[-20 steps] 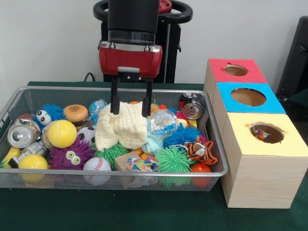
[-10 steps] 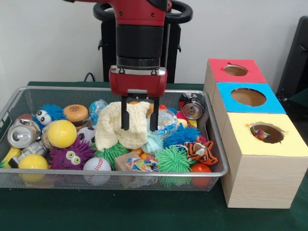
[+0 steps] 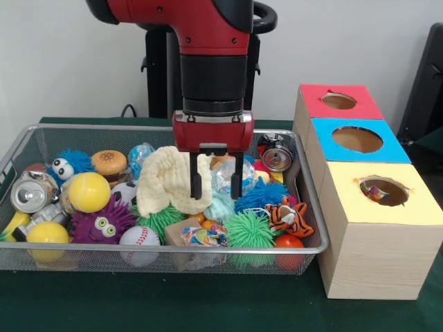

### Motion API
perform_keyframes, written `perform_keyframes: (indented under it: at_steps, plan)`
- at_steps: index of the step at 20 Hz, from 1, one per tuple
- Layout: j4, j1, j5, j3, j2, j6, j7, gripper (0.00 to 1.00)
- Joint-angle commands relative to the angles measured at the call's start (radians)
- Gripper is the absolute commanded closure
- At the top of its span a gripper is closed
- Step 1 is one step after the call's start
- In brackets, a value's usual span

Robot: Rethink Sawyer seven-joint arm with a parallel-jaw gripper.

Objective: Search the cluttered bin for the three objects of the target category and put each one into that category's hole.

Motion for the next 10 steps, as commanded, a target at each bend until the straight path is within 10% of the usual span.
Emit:
perform_keyframes:
  at_steps: [1,10]
  plan:
    - [-0.054,-0.015,-0.038,0.091,0.03,0.036,0.028,0.0]
    - [-0.064,-0.007,-0.038,0.082,0.05,-0.044,0.075,0.0]
